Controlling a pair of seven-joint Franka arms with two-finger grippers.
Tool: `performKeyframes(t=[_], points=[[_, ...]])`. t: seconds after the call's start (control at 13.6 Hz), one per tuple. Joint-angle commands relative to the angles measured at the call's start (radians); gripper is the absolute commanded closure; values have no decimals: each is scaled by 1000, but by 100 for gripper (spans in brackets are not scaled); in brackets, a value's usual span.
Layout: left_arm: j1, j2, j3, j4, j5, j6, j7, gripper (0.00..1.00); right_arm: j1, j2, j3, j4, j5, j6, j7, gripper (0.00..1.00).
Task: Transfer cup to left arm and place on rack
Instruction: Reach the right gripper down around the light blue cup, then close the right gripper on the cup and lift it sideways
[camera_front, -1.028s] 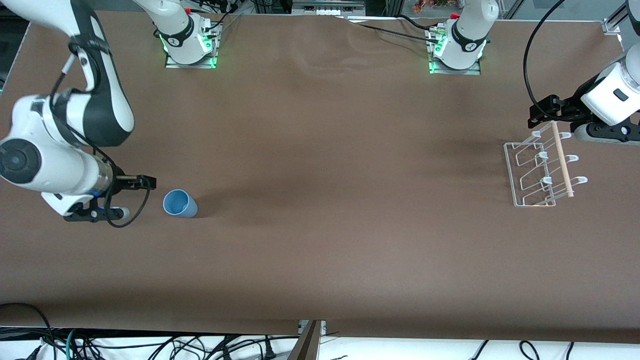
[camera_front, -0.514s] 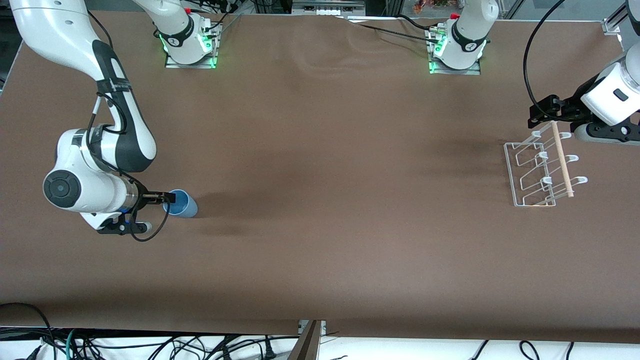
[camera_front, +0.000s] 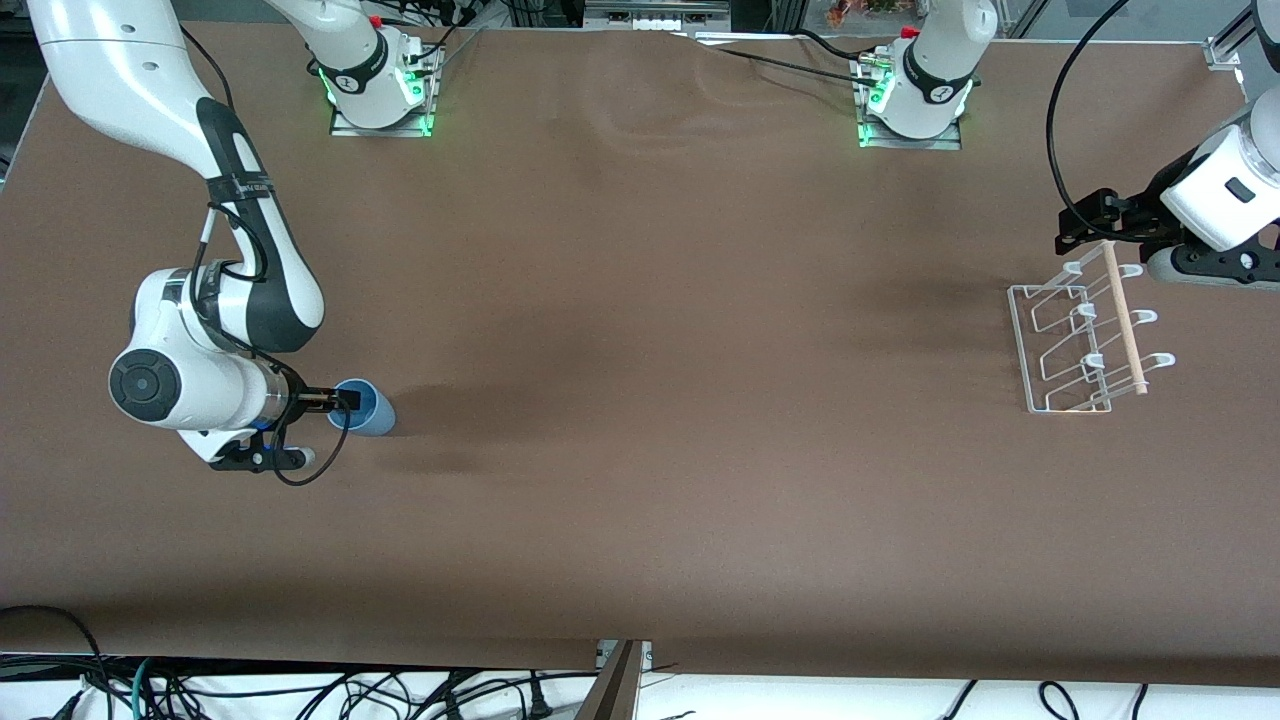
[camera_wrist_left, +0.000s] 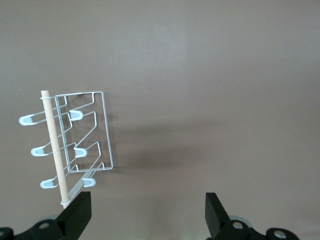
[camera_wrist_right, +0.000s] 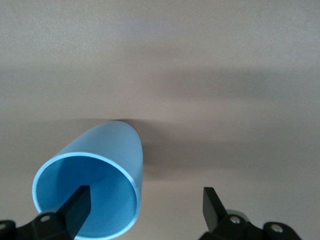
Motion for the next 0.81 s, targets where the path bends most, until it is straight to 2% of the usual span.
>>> performKeyframes(t=[0.0,0.07,0.29,0.37,0.73], points=[[-3,7,-5,-1,9,-7,-21,0,-10,12,10,-9,57,25,5,15],[-14,10,-5,2,9,2,-21,0,-9,12,10,-10,68,26,5,30],[-18,35,-16,40,-4,7,-19,0,-6,15,10,-9,70,22,3,86],[-18,34,-16,45,-15,7,-19,0,-1,15,10,-9,68,18,3,100],[-17,32,-26,47,-18,-2,-10,0,0,14,17,11,74,21,2,100]])
